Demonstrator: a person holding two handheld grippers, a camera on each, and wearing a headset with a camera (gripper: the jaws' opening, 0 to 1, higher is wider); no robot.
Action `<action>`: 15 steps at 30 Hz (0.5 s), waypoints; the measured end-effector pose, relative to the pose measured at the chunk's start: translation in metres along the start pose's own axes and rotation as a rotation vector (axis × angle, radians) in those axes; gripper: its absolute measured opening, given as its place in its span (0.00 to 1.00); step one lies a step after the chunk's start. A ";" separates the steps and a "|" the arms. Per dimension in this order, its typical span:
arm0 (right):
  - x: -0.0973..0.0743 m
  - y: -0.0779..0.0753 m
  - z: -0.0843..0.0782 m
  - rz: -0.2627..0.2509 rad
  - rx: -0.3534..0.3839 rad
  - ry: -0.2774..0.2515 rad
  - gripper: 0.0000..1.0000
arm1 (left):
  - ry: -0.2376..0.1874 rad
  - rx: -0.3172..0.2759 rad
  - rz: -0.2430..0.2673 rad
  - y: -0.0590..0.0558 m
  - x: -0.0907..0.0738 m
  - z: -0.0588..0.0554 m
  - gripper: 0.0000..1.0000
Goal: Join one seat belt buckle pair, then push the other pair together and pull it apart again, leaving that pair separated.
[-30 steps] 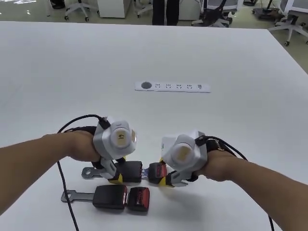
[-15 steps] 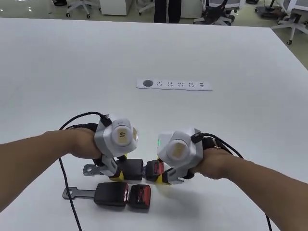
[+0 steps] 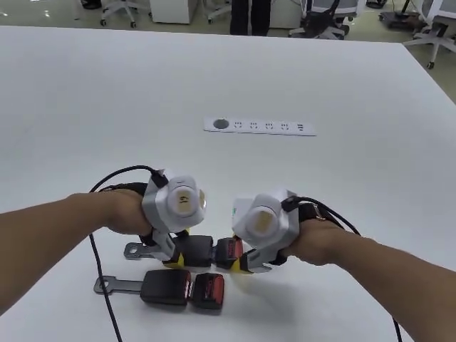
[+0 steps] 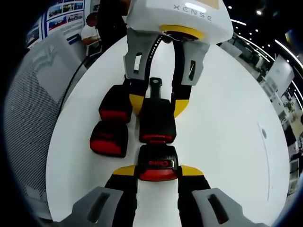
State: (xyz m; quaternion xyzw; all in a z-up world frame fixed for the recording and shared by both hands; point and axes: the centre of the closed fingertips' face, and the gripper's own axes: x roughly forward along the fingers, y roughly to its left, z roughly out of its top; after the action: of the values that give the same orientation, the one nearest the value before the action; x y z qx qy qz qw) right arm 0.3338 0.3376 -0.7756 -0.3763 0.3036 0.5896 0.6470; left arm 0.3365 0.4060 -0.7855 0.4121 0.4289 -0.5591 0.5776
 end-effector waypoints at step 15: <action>-0.007 -0.003 -0.012 0.029 -0.009 0.004 0.29 | 0.004 -0.003 -0.009 -0.002 -0.002 -0.002 0.32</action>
State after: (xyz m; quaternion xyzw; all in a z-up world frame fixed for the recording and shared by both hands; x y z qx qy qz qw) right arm 0.3362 0.3239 -0.7756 -0.3760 0.3075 0.5996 0.6360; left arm 0.3344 0.4082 -0.7839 0.4104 0.4328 -0.5604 0.5747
